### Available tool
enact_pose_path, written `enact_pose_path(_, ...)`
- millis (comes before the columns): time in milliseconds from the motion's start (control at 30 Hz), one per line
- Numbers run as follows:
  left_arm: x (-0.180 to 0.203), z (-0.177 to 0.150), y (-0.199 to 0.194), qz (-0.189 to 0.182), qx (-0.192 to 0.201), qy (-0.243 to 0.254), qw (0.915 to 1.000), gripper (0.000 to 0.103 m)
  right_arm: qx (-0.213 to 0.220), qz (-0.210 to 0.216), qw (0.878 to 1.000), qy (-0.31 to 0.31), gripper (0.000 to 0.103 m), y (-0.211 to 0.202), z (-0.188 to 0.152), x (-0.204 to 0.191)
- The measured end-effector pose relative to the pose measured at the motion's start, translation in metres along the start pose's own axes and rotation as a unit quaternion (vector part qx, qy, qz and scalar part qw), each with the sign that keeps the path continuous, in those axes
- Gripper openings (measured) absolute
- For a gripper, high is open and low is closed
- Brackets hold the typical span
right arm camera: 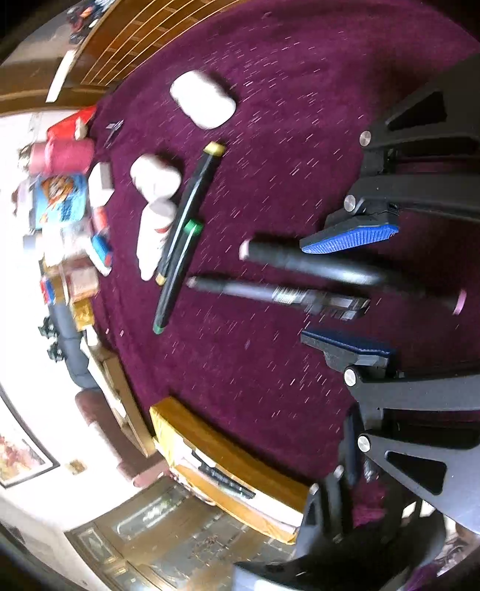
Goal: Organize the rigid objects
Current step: 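Grasp the thin black pen on the carpet with the left gripper, then carry both pens over the tray and open both grippers to release them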
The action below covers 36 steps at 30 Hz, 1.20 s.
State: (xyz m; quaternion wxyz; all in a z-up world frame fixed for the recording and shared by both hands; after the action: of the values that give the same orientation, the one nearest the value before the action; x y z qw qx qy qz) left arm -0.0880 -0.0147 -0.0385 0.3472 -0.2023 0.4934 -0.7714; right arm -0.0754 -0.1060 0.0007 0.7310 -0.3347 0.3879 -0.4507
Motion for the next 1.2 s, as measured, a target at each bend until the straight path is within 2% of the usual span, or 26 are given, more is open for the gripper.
enact_pose_path(67, 0.002, -0.003, 0.0, 0.005, 0.03, -0.01, 0.9995, 0.014, -0.001, 0.005, 1.0, -0.014, 0.038, 0.004, 0.007, -0.012)
enact_pose_path(167, -0.002, -0.006, -0.002, -0.007, 0.038, -0.039, 0.9985, 0.012, -0.011, -0.005, 0.999, -0.035, 0.038, 0.016, 0.015, -0.027)
enact_pose_path(267, -0.013, -0.012, -0.007, -0.049, 0.049, -0.089, 0.9936, 0.008, -0.023, -0.026, 0.998, -0.047, 0.038, 0.03, 0.021, -0.035)
enact_pose_path(367, -0.023, -0.023, -0.014, -0.077, 0.062, -0.128, 0.9868, 0.006, -0.032, -0.067, 0.996, -0.044, 0.038, 0.039, 0.025, -0.028)
enact_pose_path(400, -0.027, -0.027, -0.019, -0.087, 0.071, -0.141, 0.9837, 0.006, -0.042, -0.065, 0.996, -0.04, 0.038, 0.043, 0.025, -0.025)
enact_pose_path(467, -0.034, -0.036, -0.034, -0.105, 0.095, -0.165, 0.9761, 0.006, -0.036, -0.075, 0.996, -0.045, 0.031, 0.046, 0.025, -0.024)
enact_pose_path(533, -0.043, -0.042, -0.051, -0.118, 0.123, -0.189, 0.9669, 0.006, -0.032, -0.09, 0.995, -0.042, 0.011, 0.045, 0.026, -0.022)
enact_pose_path(667, -0.068, -0.054, -0.081, -0.139, 0.173, -0.229, 0.9478, 0.006, -0.027, -0.027, 0.999, 0.006, 0.008, 0.039, 0.025, -0.017)
enact_pose_path(833, -0.104, -0.071, -0.117, -0.146, 0.226, -0.266, 0.9256, 0.006, -0.011, 0.024, 1.0, 0.015, 0.008, 0.025, 0.021, -0.037)
enact_pose_path(1033, -0.144, -0.104, -0.155, -0.146, 0.282, -0.313, 0.895, 0.006, 0.003, 0.089, 0.996, -0.015, 0.008, 0.005, 0.031, -0.091)
enact_pose_path(1200, -0.169, -0.127, -0.166, -0.143, 0.298, -0.343, 0.8791, 0.006, -0.015, 0.152, 0.987, -0.043, 0.008, 0.011, 0.04, -0.15)
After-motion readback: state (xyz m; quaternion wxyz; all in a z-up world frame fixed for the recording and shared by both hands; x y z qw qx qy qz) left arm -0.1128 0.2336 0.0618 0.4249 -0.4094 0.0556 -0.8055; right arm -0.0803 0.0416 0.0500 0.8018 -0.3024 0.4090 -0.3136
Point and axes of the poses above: each gripper's, at about its wrist camera, not at the fingertips, and y roughly the way its jaws point, x to its right, z to its top, the point moved 6 cm from there along y, roughly the way its jaws point, and after that the axes turned 7 degrees about -x, right-handed, at the moved point
